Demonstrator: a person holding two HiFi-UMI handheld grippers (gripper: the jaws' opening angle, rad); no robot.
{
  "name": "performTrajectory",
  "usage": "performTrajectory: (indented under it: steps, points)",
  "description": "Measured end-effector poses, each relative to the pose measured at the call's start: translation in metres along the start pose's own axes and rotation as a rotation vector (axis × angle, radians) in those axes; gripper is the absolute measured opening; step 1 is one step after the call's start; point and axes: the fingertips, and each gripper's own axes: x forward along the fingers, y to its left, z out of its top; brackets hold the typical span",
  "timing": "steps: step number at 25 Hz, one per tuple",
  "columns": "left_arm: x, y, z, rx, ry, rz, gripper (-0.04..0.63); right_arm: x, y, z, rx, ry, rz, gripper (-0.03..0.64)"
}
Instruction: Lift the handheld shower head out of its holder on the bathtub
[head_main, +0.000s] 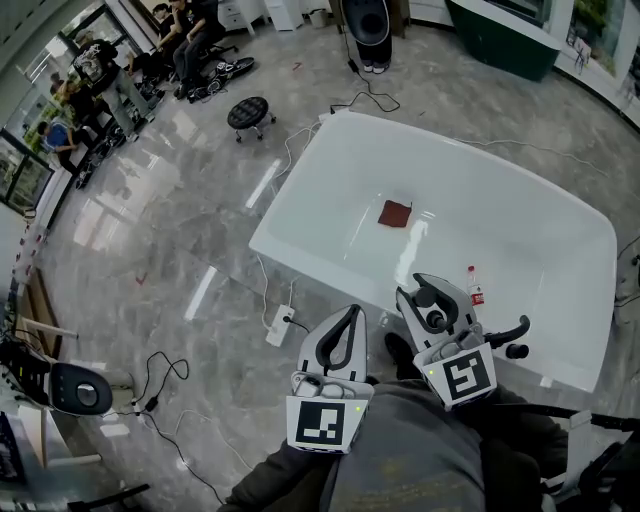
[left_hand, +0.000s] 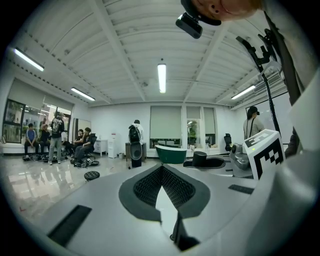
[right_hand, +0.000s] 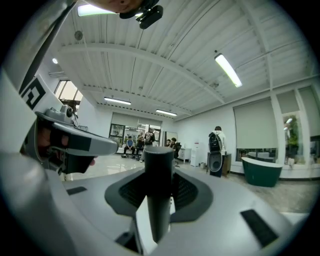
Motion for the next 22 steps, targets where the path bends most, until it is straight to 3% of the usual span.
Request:
performTrajectory:
  steps: [12, 22]
  points:
    - [-0.013, -0.003, 0.008, 0.005, -0.026, -0.029, 0.002, -0.007, 0.012, 0.014, -0.013, -0.014, -0.024, 0.12]
    - [-0.019, -0.004, 0.012, 0.004, -0.047, -0.03, 0.002, -0.018, 0.019, 0.05, -0.022, -0.089, -0.02, 0.12]
